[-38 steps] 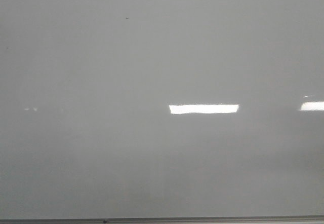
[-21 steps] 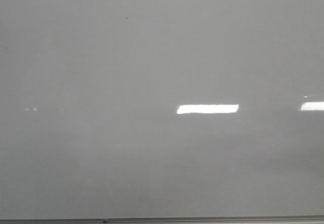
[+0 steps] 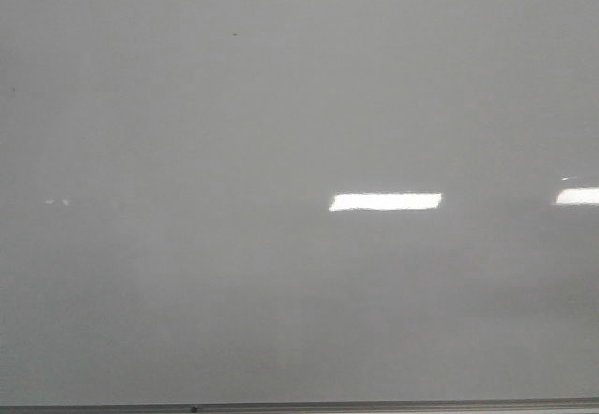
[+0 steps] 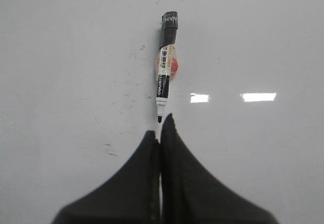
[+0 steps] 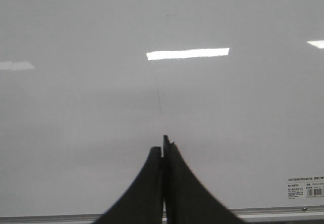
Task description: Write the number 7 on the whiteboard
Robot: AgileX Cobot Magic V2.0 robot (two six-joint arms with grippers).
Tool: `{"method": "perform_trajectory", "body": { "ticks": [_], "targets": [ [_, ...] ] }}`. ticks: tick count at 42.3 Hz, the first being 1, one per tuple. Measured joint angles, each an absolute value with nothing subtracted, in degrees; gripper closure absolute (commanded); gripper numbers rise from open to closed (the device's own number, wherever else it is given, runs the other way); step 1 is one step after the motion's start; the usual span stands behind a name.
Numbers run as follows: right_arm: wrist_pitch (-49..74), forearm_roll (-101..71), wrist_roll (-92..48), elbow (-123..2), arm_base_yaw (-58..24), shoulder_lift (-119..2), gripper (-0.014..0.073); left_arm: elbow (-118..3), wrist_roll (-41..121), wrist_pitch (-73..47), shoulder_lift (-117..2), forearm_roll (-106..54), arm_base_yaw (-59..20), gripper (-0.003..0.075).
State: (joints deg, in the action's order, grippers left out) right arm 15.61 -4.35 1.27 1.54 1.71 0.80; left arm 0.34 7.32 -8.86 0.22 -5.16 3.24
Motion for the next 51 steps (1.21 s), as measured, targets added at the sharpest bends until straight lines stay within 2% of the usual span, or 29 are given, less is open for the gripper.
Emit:
{"method": "perform_trajectory", "body": {
  "ticks": [25,33,42,51],
  "targets": [
    [13.7,-4.4,1.3,1.5,1.7,0.8,0.0662,0.3,7.3,-8.2,0.2,-5.2,3.2,0.0741],
    [9.4,-4.4,1.3,0.9,1.7,0.8,0.066,-0.5,7.3,-2.5,0.2,-6.4,3.2,0.0741],
    [16.6,-4.4,1.3,-11.3,1.4,0.4,0.066,-11.0,7.3,-4.1,-0.6,-2.1,3.2,0.0741],
    [24.5,-4.4,1.3,-24.9,1.4,-9.5,0.066,-24.2,7.3,-15.1,-13.2,0.0,3.2,0.0741]
  ]
}}
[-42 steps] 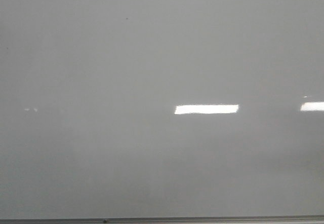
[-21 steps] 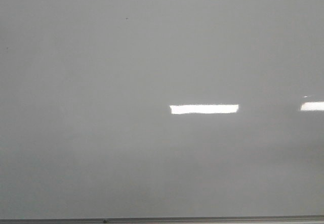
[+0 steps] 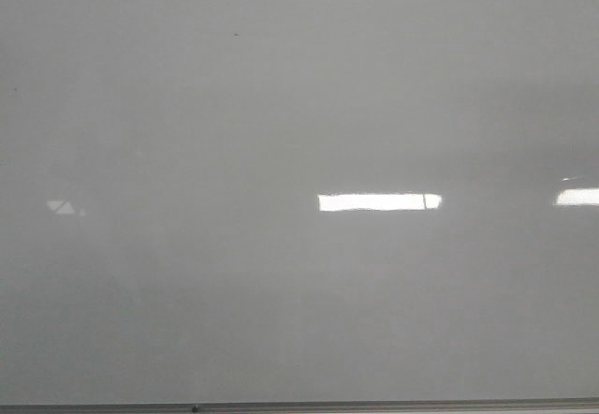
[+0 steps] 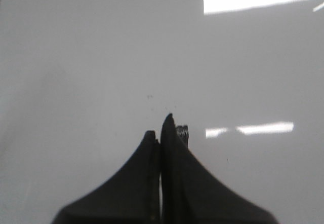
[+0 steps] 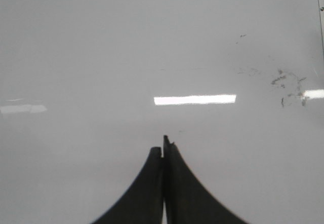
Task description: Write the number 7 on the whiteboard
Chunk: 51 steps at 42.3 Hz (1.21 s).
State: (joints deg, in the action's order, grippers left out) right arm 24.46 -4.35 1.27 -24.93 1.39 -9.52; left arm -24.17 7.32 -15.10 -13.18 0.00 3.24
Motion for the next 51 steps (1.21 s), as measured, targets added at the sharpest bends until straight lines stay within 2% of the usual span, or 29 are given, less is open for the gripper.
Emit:
{"method": "perform_trajectory", "body": {
  "ticks": [8,11,15,20,22,24,36,44,51],
  "targets": [
    [24.6,-4.4,1.3,-27.5,1.3,-16.9,0.0658,-26.5,7.3,-18.2,-22.6,0.0,3.2,0.0738],
    [24.6,-4.4,1.3,-27.5,1.3,-17.4,0.0615,-26.5,7.3,-18.7,-23.8,0.0,3.2,0.0696],
    [24.6,-4.4,1.4,-27.6,1.3,-17.4,0.0445,-26.5,7.3,-18.8,-24.4,0.0,3.2,0.0537],
    [24.6,-4.4,1.4,-27.6,1.3,-17.4,0.0133,-26.5,7.3,-18.8,-24.5,0.0,3.2,0.0213],
    [24.6,-4.4,1.4,-27.6,1.3,-17.4,0.0051,-26.5,7.3,-18.8,-24.5,0.0,3.2,0.0122],
    [24.6,-4.4,1.4,-27.6,1.3,-17.4,0.001,-26.4,7.3,-18.8,-24.5,0.0,3.2,0.008],
    [24.5,-4.4,1.4,-27.6,1.3,-17.4,-0.0007,-25.0,7.3,-17.7,-29.4,0.0,3.2,0.0071],
    [23.5,-4.4,1.4,-27.6,1.3,-17.4,-0.0007,-29.6,7.3,-18.0,-45.8,-3.1,3.2,0.0095],
    [22.5,-4.4,1.4,-27.6,1.3,-17.4,-0.0007,-35.4,7.4,-18.0,-61.8,-4.1,3.2,0.0147]
  ]
}}
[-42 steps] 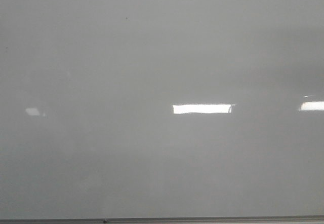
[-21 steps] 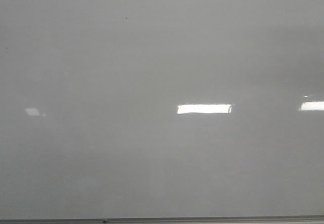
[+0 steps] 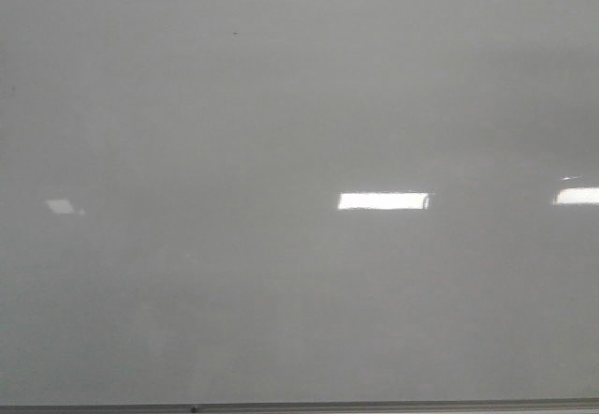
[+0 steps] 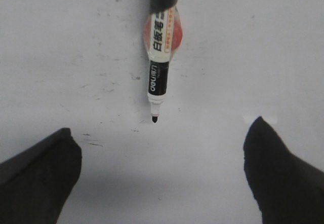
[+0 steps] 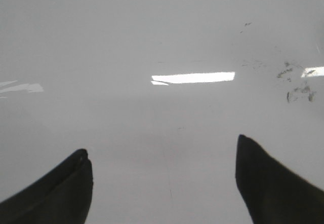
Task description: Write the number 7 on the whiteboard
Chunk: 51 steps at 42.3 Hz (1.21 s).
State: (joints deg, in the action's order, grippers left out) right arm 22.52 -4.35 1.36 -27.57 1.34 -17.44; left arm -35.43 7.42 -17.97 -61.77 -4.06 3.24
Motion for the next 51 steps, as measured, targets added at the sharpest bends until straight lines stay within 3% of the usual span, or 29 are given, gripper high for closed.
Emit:
{"method": "perform_trajectory", "body": {
  "ticks": [9,22,28,41,45,51],
  "targets": [
    [22.4,-4.4,1.4,-27.6,1.3,-17.4,-0.0007,-40.2,8.6,-12.9,-75.8,-3.4,3.2,0.0188],
    [22.4,-4.4,1.4,-27.6,1.3,-17.4,-0.0007,-41.3,9.0,-3.0,-82.3,0.3,3.2,0.021],
    [22.4,-4.4,1.4,-27.6,1.3,-17.4,-0.0007,-41.3,9.0,-1.6,-83.0,0.7,3.2,0.033],
    [22.4,-4.4,1.4,-27.6,1.3,-17.4,-0.0007,-41.3,9.1,-1.7,-82.9,0.8,3.2,0.0664],
    [22.4,-4.4,1.4,-27.6,1.3,-17.4,-0.0007,-41.3,9.1,-1.9,-82.9,0.8,3.2,0.0717],
    [22.4,-4.4,1.4,-27.6,1.3,-17.4,-0.0007,-41.4,9.1,-2.0,-82.9,0.8,3.2,0.0731]
  ]
}}
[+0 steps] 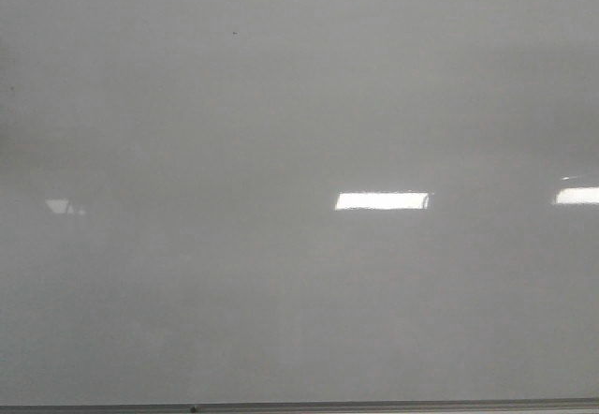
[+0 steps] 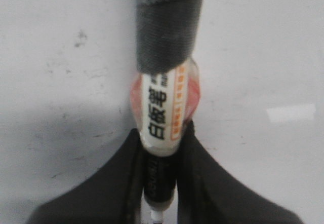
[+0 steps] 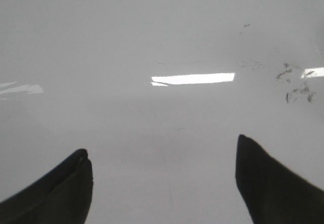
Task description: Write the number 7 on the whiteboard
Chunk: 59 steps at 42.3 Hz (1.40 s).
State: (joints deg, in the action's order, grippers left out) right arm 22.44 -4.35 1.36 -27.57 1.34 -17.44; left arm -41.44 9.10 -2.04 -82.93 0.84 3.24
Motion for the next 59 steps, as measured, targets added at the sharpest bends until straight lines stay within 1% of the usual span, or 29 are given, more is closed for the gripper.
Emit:
{"method": "perform_trajectory", "body": {
  "ticks": [4,8,12,15,19,24,29,35,39,41,48,53,59],
  "targets": [
    [22.4,-4.4,1.4,-27.6,1.3,-17.4,-0.0007,-42.4,9.1,-6.0,-81.9,0.0,3.2,0.073],
    [24.2,-4.4,1.4,-27.8,1.3,-17.5,-0.0007,-45.4,9.1,-15.8,-79.6,-2.2,2.8,0.073],
    [27.6,-4.4,1.4,-29.0,1.3,-19.2,-0.0007,-50.1,9.1,-28.0,-78.2,-4.3,1.6,0.073],
    [29.9,-4.4,1.4,-30.4,1.3,-21.3,-0.0007,-54.1,10.6,-37.0,-77.7,-4.9,-0.5,0.073],
    [32.7,-4.4,0.4,-32.5,0.2,-24.8,-0.0007,-57.5,16.0,-43.0,-77.5,-5.0,-5.6,0.073],
    [36.3,-4.9,-4.0,-35.6,-3.6,-29.5,-0.0007,-59.0,25.0,-44.6,-77.2,-5.2,-15.5,0.073],
    [40.0,-7.4,-9.9,-39.4,-9.1,-34.2,-0.0007,-59.1,32.7,-45.5,-77.1,-5.3,-26.4,0.073],
    [44.9,-11.4,-18.5,-43.8,-16.1,-39.5,-0.0007,-59.1,37.2,-46.1,-77.0,-5.7,-37.5,0.073],
    [49.5,-17.4,-26.4,-47.5,-23.7,-44.9,-0.0007,-59.1,39.6,-46.1,-76.0,-5.7,-47.0,0.073],
    [50.5,-19.8,-29.3,-49.0,-26.8,-47.1,-0.0007,-59.1,40.1,-45.7,-75.2,-5.2,-50.3,0.073],
    [50.8,-23.3,-34.0,-51.9,-34.7,-53.1,-0.0007,-59.1,40.6,-43.5,-72.4,-4.5,-56.4,0.073],
    [48.5,-23.7,-35.1,-54.2,-39.5,-56.9,-0.0007,-59.1,40.6,-43.4,-71.5,-4.3,-57.0,0.073],
    [47.8,-23.7,-35.2,-56.9,-43.0,-59.6,0.0006,-59.1,40.6,-43.4,-71.5,-4.2,-57.0,0.073]
  ]
}}
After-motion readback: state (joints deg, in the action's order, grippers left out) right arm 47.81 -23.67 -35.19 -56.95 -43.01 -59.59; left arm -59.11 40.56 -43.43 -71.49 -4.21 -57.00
